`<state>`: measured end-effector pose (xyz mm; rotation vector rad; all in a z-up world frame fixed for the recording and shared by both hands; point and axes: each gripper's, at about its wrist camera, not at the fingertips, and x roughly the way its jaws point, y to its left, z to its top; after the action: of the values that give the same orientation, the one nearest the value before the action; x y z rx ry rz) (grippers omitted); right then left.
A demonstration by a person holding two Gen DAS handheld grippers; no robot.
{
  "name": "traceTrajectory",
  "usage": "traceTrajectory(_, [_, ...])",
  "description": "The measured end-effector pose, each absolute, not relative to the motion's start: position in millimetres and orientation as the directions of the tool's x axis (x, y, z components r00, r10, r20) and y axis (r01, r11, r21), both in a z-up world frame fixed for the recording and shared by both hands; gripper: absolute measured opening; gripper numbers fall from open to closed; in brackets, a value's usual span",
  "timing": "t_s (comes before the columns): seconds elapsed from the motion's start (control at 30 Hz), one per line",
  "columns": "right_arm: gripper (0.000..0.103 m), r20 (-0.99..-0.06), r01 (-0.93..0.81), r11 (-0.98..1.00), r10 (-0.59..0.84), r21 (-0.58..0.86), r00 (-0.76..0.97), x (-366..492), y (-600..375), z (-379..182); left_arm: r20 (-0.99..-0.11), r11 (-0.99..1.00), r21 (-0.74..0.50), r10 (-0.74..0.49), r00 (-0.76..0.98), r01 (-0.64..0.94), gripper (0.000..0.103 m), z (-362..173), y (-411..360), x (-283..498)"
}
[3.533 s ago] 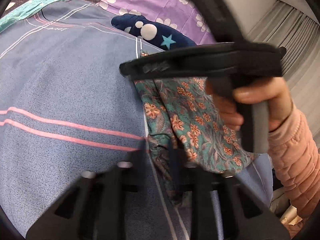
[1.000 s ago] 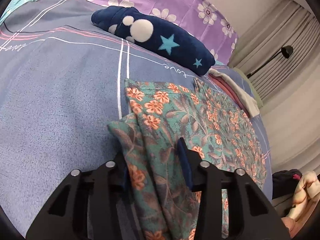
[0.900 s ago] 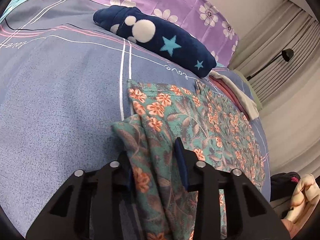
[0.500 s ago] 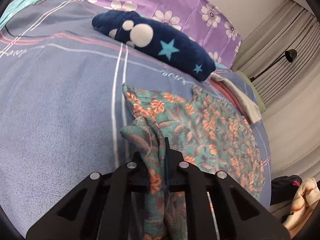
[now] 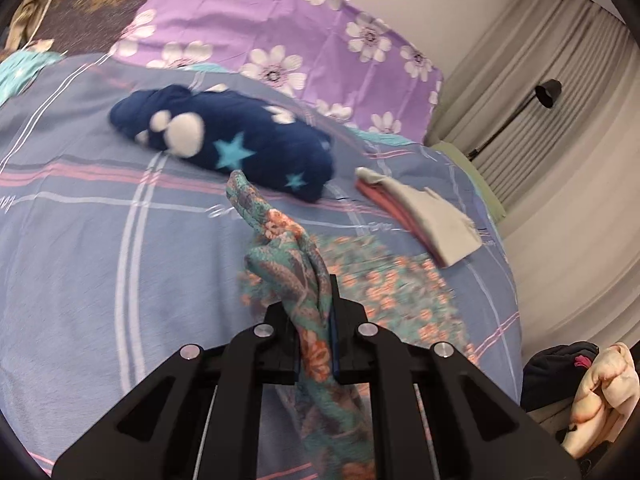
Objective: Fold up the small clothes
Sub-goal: 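Grasp the folded shirt corners with both grippers and lift it up, then carry the teal floral shirt with both grippers and lower it onto the bed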
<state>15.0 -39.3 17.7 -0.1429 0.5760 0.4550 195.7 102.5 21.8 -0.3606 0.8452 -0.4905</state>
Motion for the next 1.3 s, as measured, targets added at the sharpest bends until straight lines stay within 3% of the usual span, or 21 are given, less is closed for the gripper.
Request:
traceTrajectory(0.27, [0.006,-0.532,-0.295,0.925,0.378,0.238,0.758,16,-151,15,-0.650,0.836,-0.403,-0.547,0.527,0.372,0.010,44,-8,205])
traceTrajectory(0.47, [0.006,-0.519,-0.179,0.898,0.385,0.402,0.763,10,-234,-8,-0.714,0.837,-0.324,-0.522,0.467,0.441,0.010,32,-101,213])
traceTrajectory(0.67, [0.005,-0.537,-0.073,0.843,0.404,0.534,0.740,8,-293,-39,-0.803,0.859,-0.194,-0.417,0.426,0.475,0.010,2,-180,221])
traceTrajectory(0.93, [0.004,-0.537,-0.011,0.779,0.442,0.627,0.719,3,-327,-65,-0.843,0.876,-0.089,-0.320,0.433,0.475,0.010,-23,-219,222])
traceTrajectory(1.2, [0.004,-0.523,-0.002,0.765,0.443,0.645,0.728,2,-333,-70,-0.834,0.865,-0.021,-0.291,0.468,0.501,0.010,-16,-237,214])
traceTrajectory(1.3, [0.004,-0.527,0.015,0.756,0.442,0.655,0.725,0,-337,-75,-0.833,0.858,-0.004,-0.287,0.473,0.514,0.017,-15,-243,212])
